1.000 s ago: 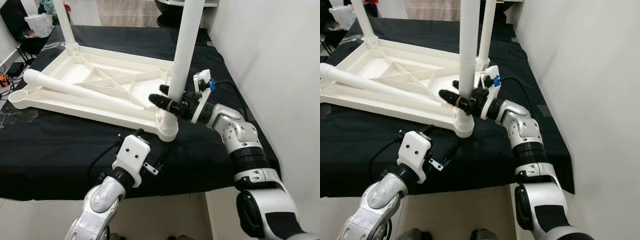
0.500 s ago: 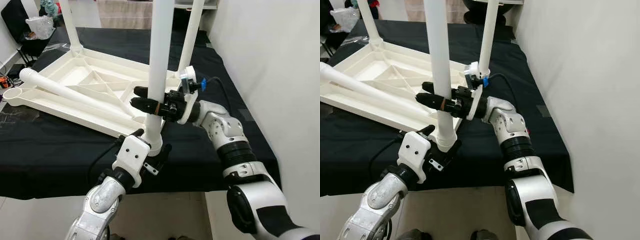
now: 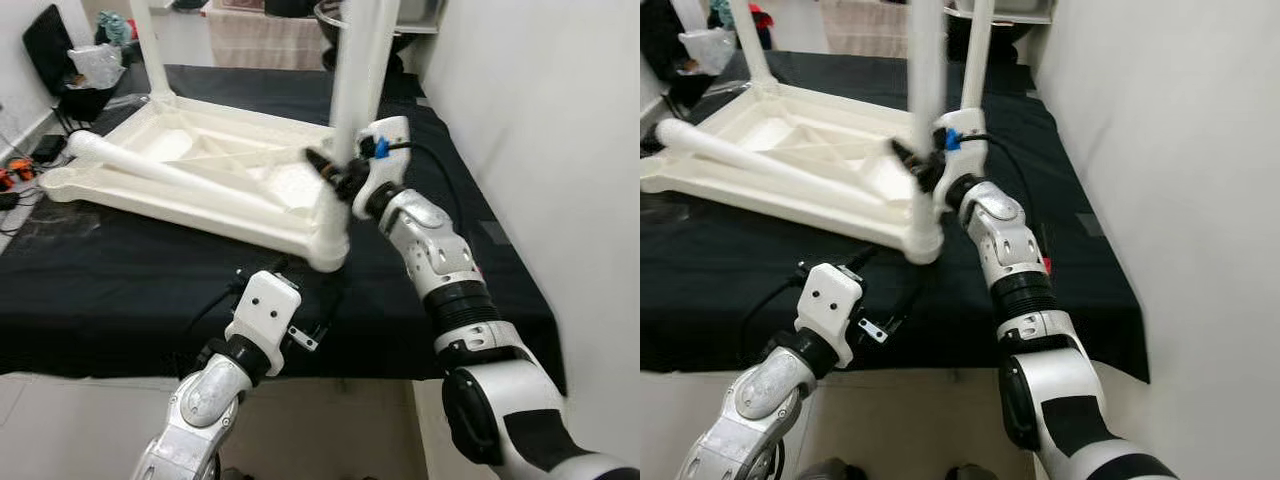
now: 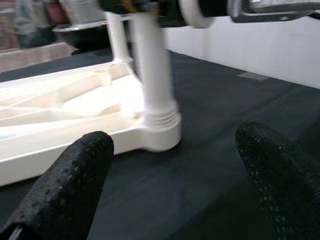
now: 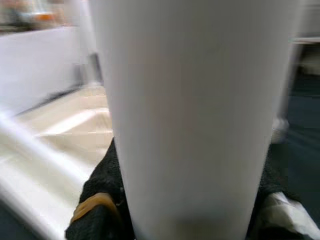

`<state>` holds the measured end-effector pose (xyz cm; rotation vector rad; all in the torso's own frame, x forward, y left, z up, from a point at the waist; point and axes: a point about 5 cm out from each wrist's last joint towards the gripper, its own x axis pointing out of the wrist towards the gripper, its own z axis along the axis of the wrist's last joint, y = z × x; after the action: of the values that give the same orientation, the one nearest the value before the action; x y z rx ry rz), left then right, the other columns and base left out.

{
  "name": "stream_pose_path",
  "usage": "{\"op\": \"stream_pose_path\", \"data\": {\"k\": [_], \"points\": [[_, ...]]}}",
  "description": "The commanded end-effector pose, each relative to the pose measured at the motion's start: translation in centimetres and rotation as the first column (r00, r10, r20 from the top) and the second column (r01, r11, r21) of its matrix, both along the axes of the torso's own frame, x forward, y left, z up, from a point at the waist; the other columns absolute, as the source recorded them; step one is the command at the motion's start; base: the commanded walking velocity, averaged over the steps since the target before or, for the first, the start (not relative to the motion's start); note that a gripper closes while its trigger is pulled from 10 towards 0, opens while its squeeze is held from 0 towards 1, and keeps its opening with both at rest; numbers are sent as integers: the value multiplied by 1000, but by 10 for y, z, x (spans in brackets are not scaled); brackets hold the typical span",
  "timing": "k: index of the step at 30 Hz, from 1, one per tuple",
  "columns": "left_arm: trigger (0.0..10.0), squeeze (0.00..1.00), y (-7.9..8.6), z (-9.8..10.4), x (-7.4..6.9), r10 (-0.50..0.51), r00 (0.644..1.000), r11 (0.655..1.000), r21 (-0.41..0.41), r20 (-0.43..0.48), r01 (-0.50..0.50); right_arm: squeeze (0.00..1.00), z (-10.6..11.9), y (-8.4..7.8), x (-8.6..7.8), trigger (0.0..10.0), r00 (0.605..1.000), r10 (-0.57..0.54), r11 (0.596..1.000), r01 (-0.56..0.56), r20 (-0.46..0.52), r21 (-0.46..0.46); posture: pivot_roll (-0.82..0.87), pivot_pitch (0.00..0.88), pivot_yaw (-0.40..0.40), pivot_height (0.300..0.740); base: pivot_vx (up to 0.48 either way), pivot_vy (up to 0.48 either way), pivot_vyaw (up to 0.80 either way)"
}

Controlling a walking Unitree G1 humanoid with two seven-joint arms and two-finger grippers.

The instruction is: Building children table

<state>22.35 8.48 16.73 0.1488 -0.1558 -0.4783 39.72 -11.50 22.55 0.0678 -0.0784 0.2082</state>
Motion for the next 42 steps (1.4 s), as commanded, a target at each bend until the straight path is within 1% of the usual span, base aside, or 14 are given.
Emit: {"op": "stream_pose_path", "data": {"k": [1,7,8,9,15,16,17,19,20,30,31,33,41,42], "points": [[10000,0,-2,-1,-1,-6,1000,1000,-1,-1,6,0,-21,-21,-1,0,986,-136,991,136,-92,-8,61,59,-83,740,0,0,0],[10000,0,-1,0,-1,-6,1000,1000,2,0,6,0,-23,-23,-17,0,905,-409,909,415,-113,31,69,65,-86,740,0,0,0],[10000,0,0,-1,-2,-4,1000,1000,4,-2,4,0,-23,-15,-20,8745,902,-414,905,423,-124,48,69,66,-87,740,0,0,0],[10000,0,1,-1,-2,-1,1000,1000,7,-4,1,0,-22,-6,-20,10000,919,-375,920,386,-124,74,70,67,-88,740,0,0,0],[10000,0,0,-2,-1,0,1000,1000,5,-4,1,0,-16,13,-16,10000,966,-254,964,257,-56,72,59,66,-87,740,0,0,0],[10000,0,0,-1,-1,-1,1000,1000,4,-4,1,663,-15,21,-16,10000,984,-168,977,173,-55,120,60,66,-88,740,0,0,0],[10000,0,-1,-1,-1,-2,1000,1000,2,-3,2,1000,-14,25,-15,10000,996,-85,985,87,-25,149,63,65,-92,740,0,0,0],[10000,0,-1,-1,-1,-2,1000,1000,2,-2,2,1000,-11,26,-15,10000,1000,-18,991,16,11,134,64,65,-91,740,0,0,0],[10000,0,-1,-1,-1,0,1000,1000,-1,-1,0,0,-8,30,-16,10000,990,142,974,-143,17,179,65,67,-93,740,0,0,0],[10000,0,0,-1,0,6,1000,1000,1,0,-6,0,5,22,-31,10000,737,670,712,-671,86,207,68,68,-95,740,0,0,0],[10000,0,0,-1,0,6,1000,1000,0,1,-6,0,9,17,-48,10000,533,834,512,-844,141,164,67,68,-95,740,0,0,0],[10000,0,0,0,0,6,1000,1000,-2,1,-6,0,8,20,-54,10000,431,892,417,-901,134,119,69,70,-90,740,0,0,0],[10000,0,0,0,0,1,1000,1000,1,2,-1,0,2,32,-55,10000,333,936,322,-941,114,107,76,71,-92,740,0,0,0],[10000,0,0,0,0,1,1000,1000,1,4,-1,0,0,38,-57,0,287,950,274,-955,120,118,76,71,-92,740,0,0,0]]}}
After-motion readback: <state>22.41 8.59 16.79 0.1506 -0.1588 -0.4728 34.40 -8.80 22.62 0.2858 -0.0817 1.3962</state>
